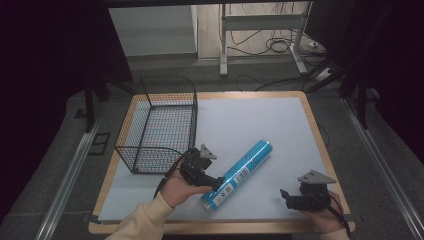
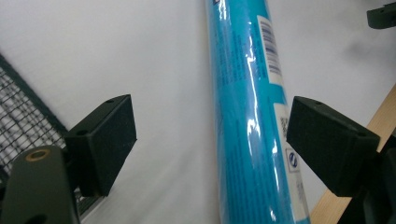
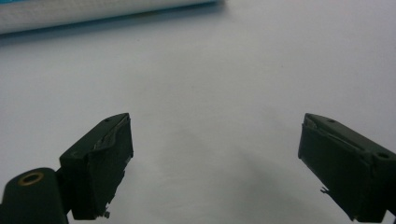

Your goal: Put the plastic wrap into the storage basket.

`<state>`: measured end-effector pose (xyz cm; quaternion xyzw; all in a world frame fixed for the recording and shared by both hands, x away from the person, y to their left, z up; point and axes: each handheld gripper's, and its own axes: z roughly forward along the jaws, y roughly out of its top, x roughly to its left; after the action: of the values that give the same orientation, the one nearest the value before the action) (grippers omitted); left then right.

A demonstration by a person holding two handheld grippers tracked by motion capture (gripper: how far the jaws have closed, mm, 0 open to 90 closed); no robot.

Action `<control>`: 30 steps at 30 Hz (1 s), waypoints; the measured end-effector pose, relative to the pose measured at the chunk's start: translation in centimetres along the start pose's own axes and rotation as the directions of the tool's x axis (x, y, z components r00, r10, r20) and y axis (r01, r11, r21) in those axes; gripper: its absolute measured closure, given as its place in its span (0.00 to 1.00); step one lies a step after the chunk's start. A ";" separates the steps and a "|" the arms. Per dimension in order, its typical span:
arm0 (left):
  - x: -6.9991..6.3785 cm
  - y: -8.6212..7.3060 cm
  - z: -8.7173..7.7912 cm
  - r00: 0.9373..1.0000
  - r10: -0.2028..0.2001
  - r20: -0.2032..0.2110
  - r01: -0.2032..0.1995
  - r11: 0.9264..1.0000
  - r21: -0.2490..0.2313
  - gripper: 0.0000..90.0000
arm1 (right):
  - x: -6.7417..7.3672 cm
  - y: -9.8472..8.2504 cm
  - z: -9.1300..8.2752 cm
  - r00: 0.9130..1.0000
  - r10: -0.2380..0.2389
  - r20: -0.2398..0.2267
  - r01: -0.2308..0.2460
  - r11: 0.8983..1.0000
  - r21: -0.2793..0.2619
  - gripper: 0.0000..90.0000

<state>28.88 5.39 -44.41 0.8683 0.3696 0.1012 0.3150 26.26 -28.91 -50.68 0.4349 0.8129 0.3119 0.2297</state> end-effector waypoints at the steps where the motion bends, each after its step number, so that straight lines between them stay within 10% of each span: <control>1: -0.2 0.2 0.1 1.000 0.004 0.000 -0.004 1.000 0.000 0.17 | 0.0 0.0 0.0 1.000 0.001 0.000 -0.001 1.000 0.001 0.11; 30: -1.9 4.4 5.7 0.999 0.029 0.036 -0.033 0.994 0.109 0.17 | 0.0 0.1 -0.1 1.000 -0.003 0.001 0.003 1.000 -0.008 0.12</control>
<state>32.38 -0.97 -46.04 0.8914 0.3557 0.0708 0.2718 26.19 -28.89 -50.54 0.4330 0.8122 0.3147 0.2321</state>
